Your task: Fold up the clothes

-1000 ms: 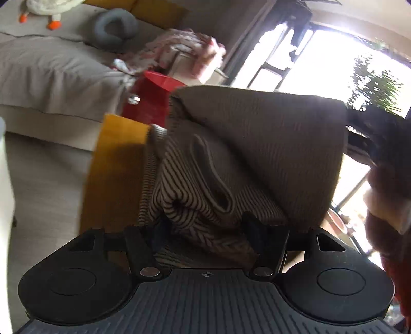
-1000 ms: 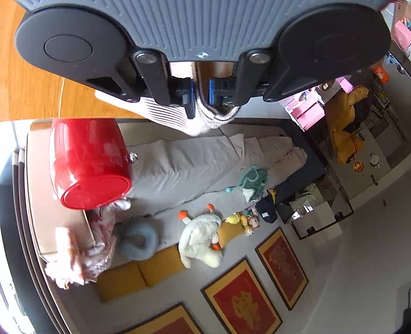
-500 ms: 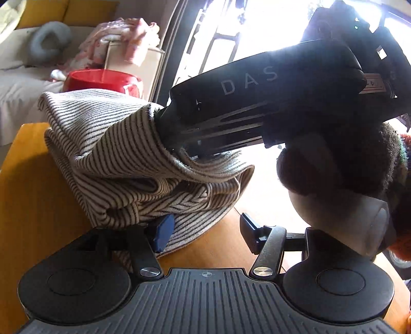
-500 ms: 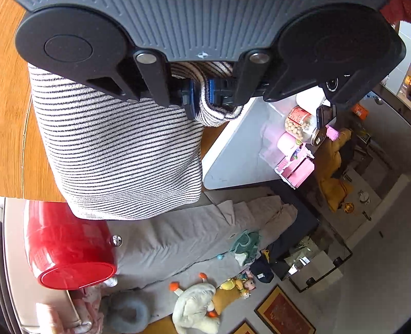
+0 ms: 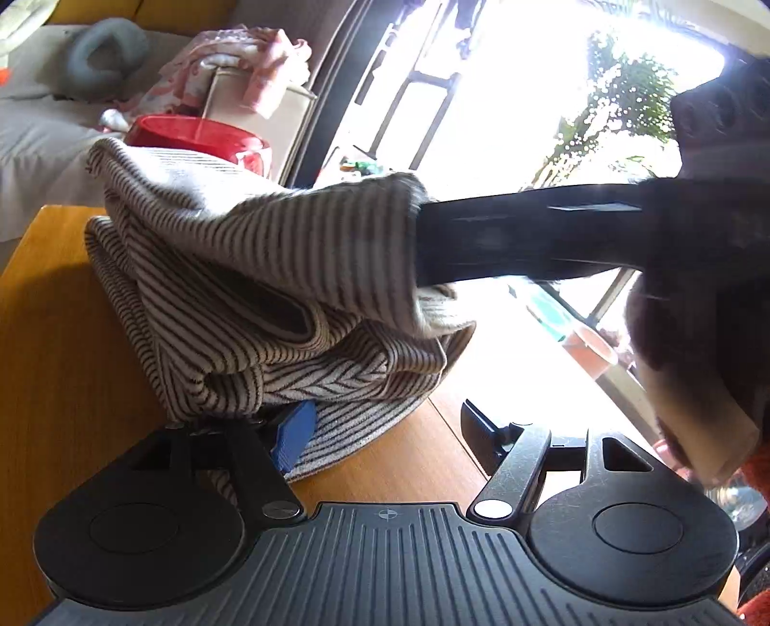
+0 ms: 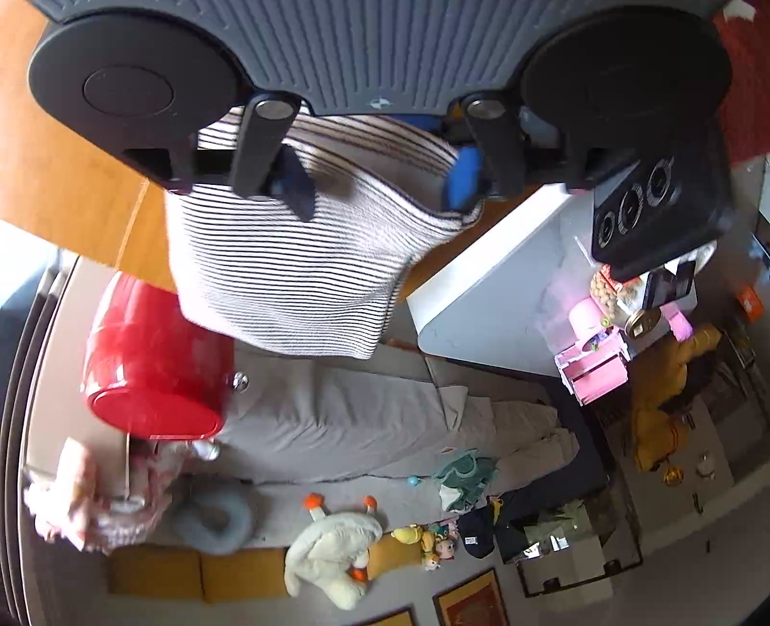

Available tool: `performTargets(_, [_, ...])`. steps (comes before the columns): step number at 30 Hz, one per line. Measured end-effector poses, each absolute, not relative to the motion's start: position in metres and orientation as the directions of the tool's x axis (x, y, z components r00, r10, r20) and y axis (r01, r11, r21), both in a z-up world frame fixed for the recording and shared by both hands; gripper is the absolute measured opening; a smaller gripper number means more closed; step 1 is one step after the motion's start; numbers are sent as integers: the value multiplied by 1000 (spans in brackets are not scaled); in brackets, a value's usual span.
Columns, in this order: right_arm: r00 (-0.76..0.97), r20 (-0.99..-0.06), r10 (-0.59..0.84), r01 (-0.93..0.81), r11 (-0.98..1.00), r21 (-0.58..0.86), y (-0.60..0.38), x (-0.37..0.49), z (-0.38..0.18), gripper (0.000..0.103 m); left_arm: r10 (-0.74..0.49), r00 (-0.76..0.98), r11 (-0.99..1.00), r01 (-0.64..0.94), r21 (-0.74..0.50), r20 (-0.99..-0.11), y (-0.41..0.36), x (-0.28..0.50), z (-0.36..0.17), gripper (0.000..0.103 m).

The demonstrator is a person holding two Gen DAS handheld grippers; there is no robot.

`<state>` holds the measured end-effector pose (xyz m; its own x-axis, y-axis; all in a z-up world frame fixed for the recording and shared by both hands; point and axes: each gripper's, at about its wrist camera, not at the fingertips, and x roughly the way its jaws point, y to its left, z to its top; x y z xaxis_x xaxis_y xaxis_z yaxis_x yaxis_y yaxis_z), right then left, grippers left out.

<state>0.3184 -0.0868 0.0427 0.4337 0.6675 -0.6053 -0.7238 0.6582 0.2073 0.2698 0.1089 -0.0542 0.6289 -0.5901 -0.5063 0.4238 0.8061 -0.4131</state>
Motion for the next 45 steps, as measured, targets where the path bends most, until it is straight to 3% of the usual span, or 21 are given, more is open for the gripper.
performTargets(5, [459,-546,700,-739,643,203,-121,299,64,67,-584,628,810,407,-422,-515,114,255,-45,75])
performTargets(7, [469,-507,723,-740,635,221,-133,295,70,58,-594,619,802,411,-433,-513,121,244,-39,75])
performTargets(8, [457,-500,736,-741,626,244,-134,297,68,44,-596,620,800,410,-438,-510,126,237,-35,75])
performTargets(9, [445,-494,747,-741,617,265,-135,299,66,37,-592,627,803,406,-436,-506,131,231,-30,75])
performTargets(15, [412,-591,694,-720,645,255,-93,316,-3,31,-524,681,848,356,-394,-512,160,208,-1,83])
performTargets(18, [428,-573,699,-732,640,234,-87,315,-13,31,-483,716,866,305,-396,-504,171,211,13,84])
performTargets(20, [417,-554,720,-738,625,256,-93,314,-6,33,-467,738,867,273,-417,-487,174,220,19,84])
performTargets(24, [454,-475,754,-709,628,320,-133,320,17,67,-443,753,858,199,-474,-486,172,252,16,88])
performTargets(27, [537,-431,725,-631,685,364,-167,337,26,80,-443,726,839,130,-528,-526,164,279,-9,91])
performTargets(29, [556,-437,707,-563,707,428,-183,360,15,83,-424,710,850,97,-518,-562,158,292,-28,90])
performTargets(32, [530,-460,712,-494,701,515,-192,389,-10,83,-389,726,871,89,-484,-567,153,297,-44,87])
performTargets(36, [437,-507,743,-508,669,543,-161,409,-45,80,-397,723,858,75,-508,-566,165,288,-44,72])
performTargets(38, [410,-507,758,-544,650,531,-138,410,-46,69,-365,734,872,53,-487,-573,171,281,-43,70])
performTargets(42, [403,-507,762,-629,633,451,-101,407,-44,69,-338,745,867,8,-499,-576,186,276,-43,69])
performTargets(45, [387,-497,776,-631,617,471,-98,411,-47,69,-328,748,872,4,-490,-577,187,274,-42,69])
